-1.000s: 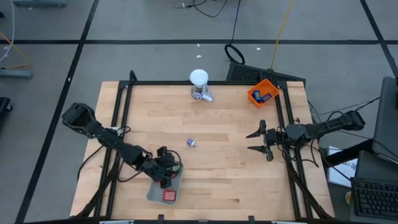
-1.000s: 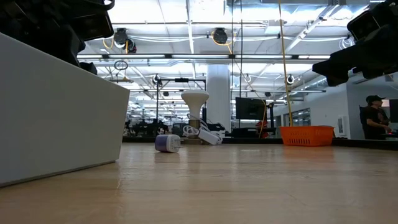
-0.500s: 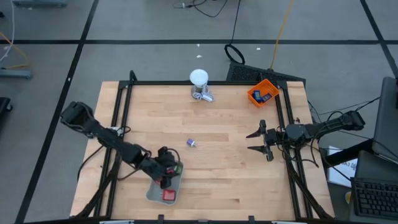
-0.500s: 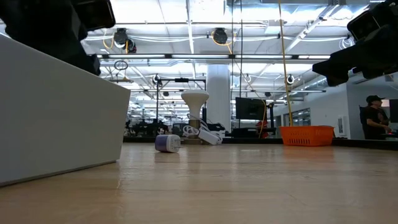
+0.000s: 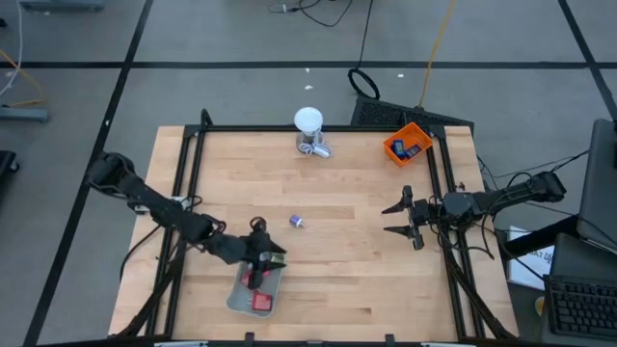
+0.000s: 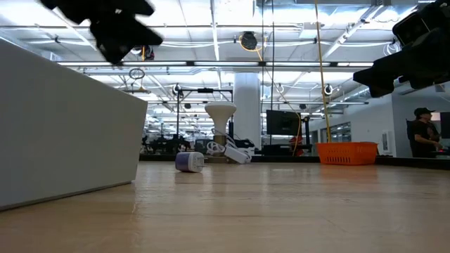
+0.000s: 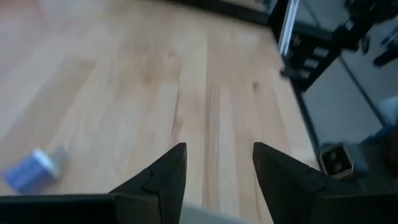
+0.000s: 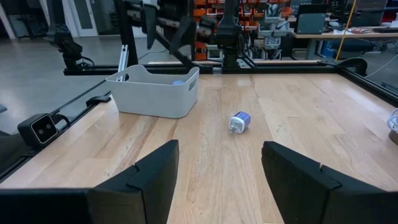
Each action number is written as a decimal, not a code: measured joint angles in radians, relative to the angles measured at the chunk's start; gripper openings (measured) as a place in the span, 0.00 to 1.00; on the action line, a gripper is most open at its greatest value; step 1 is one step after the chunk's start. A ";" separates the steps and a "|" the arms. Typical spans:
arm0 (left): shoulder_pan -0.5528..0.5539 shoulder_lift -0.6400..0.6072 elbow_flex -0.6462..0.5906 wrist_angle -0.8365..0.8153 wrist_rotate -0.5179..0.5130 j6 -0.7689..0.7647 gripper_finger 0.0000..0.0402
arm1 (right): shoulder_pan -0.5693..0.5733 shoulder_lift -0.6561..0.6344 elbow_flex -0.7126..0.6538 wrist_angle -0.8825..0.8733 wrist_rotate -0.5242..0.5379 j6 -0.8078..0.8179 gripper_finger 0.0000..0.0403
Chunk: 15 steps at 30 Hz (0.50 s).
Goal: Pick & Place Office items
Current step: Put the blue charger adapter into the gray bin
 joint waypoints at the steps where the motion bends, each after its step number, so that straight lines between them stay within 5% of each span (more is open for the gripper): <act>1: 0.006 -0.005 0.000 0.022 0.000 0.020 0.45 | 0.000 0.000 0.000 0.000 0.000 0.000 0.55; 9: 0.079 -0.011 0.000 0.184 0.000 0.157 0.43 | 0.000 0.000 0.000 0.000 0.000 0.000 0.55; 15: 0.185 -0.011 0.000 0.174 0.002 0.093 0.54 | 0.000 0.000 0.000 0.000 0.000 0.000 0.55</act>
